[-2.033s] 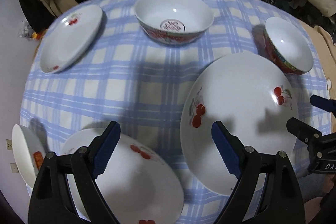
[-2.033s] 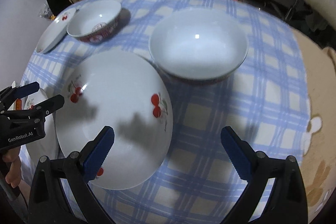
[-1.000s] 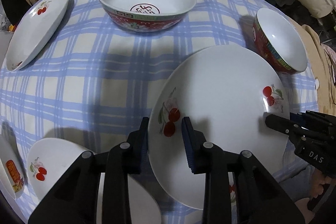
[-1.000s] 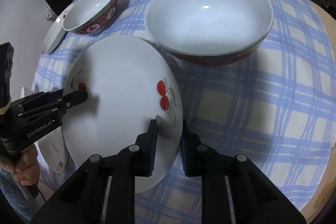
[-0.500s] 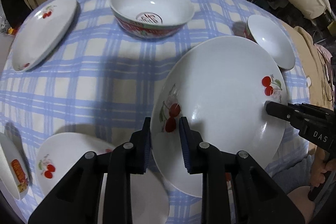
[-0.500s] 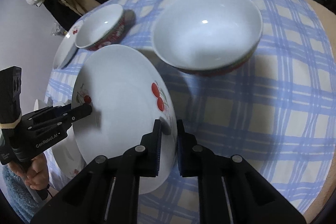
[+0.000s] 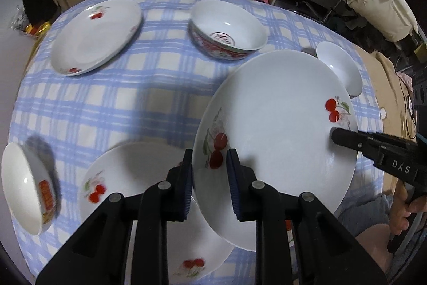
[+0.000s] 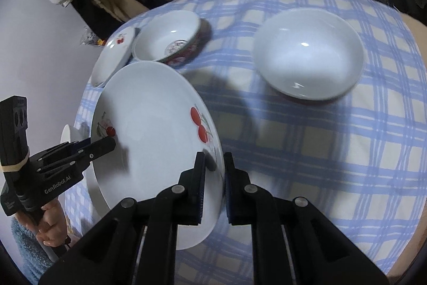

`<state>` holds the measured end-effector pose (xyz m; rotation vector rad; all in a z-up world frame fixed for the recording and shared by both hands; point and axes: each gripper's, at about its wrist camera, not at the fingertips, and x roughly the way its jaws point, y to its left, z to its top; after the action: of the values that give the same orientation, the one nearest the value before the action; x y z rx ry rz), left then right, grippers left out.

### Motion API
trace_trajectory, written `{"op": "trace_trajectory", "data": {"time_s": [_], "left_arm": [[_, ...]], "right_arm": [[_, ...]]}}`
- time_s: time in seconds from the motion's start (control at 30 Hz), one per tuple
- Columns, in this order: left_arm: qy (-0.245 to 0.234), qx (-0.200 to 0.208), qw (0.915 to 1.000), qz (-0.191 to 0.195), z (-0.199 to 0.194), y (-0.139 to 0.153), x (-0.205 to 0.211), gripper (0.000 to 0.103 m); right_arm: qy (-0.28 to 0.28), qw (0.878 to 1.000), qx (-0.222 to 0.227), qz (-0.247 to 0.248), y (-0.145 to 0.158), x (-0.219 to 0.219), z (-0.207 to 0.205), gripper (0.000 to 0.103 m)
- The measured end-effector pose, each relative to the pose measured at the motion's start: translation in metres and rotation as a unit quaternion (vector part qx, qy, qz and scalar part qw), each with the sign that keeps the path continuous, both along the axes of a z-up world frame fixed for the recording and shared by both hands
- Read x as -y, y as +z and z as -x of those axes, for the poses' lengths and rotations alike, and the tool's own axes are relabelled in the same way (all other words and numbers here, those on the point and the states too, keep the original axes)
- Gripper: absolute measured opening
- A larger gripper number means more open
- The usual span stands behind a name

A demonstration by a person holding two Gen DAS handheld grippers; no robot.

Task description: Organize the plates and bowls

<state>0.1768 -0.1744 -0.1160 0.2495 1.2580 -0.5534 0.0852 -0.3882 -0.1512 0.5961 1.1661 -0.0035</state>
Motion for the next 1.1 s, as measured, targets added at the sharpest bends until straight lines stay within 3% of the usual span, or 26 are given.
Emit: {"op": "trace_trajectory", "data": {"time_s": [0.5,0.83,1.1], "left_arm": [[0.092,0.027,0.9954,0.0,0.01,0.03,-0.102,0.023],[0.141,0.006,0.99,0.0,0.022,0.004,-0.145,0.023],[0.163,-0.001,0.9867,-0.004,0.028,-0.013,-0.156,0.023]], "right_arm": [[0.078,0.996,0.03,-0.008,0.031,-0.083,-0.029,0.014],[0.109,0.994,0.018,-0.007,0.011,-0.123,-0.032,0.014],[0.118,0.993,0.017,-0.004,-0.005,-0.139,-0.034,0.014]]}}
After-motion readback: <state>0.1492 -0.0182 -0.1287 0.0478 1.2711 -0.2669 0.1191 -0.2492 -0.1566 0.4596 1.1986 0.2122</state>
